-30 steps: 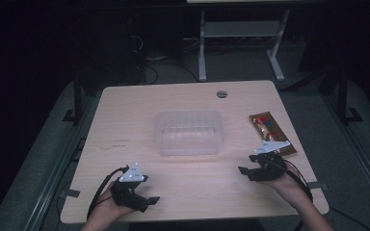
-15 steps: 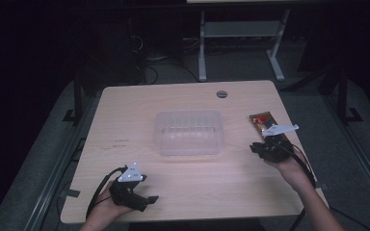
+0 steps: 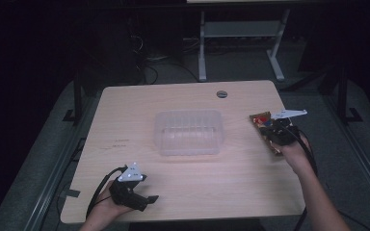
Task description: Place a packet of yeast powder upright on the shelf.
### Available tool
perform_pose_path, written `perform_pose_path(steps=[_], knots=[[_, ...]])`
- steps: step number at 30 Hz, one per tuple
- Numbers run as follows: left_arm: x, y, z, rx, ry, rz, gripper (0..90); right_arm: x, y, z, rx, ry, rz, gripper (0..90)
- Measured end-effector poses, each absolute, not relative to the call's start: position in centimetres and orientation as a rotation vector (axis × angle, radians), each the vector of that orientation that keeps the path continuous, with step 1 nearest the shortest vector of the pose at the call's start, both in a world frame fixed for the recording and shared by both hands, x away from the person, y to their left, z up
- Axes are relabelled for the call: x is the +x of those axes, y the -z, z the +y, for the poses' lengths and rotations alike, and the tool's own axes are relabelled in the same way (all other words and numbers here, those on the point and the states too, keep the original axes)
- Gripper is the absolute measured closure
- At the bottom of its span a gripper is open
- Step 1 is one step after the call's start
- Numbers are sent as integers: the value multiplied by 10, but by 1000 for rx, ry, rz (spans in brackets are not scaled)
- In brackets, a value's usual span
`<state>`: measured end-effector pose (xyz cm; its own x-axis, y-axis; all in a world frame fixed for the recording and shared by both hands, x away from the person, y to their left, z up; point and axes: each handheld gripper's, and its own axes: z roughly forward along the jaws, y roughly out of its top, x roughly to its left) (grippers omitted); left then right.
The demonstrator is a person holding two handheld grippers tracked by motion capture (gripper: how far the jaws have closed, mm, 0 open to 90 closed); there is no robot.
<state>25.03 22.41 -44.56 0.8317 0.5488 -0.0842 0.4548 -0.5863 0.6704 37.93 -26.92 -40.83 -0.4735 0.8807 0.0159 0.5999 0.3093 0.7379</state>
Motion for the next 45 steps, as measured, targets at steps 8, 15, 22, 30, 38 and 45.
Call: perform_pose_path(steps=[8,15,22,30,38,45], knots=[[250,446,224,2293,-169,724,136,406,419,-291,1398,-932,2132,897],[250,446,224,2293,-175,727,136,420,435,-307,1493,-911,2088,898],[250,446,222,2302,-176,716,137,423,449,-314,1547,-880,2112,898],[249,447,220,2310,-173,708,137,423,452,-307,1497,-822,2178,899],[249,448,218,2326,-158,696,137,420,456,-299,1442,-726,2290,900],[248,449,218,2325,-154,693,138,419,458,-291,1411,-731,2361,900]])
